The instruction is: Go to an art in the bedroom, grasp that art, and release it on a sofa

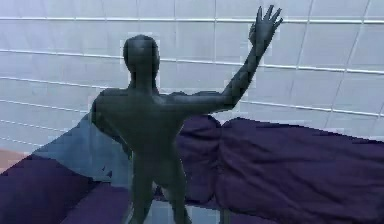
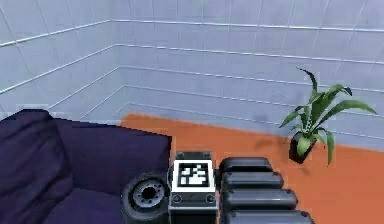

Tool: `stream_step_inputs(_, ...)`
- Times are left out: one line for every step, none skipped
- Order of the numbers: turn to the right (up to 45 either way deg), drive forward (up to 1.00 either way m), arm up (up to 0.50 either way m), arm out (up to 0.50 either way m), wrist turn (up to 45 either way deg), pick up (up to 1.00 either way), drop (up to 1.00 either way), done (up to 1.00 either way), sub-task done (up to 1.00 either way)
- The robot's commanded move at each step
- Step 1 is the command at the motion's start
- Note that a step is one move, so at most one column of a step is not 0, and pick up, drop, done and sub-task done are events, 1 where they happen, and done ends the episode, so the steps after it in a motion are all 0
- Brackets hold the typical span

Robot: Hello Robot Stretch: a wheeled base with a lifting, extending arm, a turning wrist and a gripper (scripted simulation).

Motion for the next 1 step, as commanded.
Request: stream_step_inputs(-45.0,0.0,0.0,0.0,0.0,0.0,0.0,0.0,0.0)
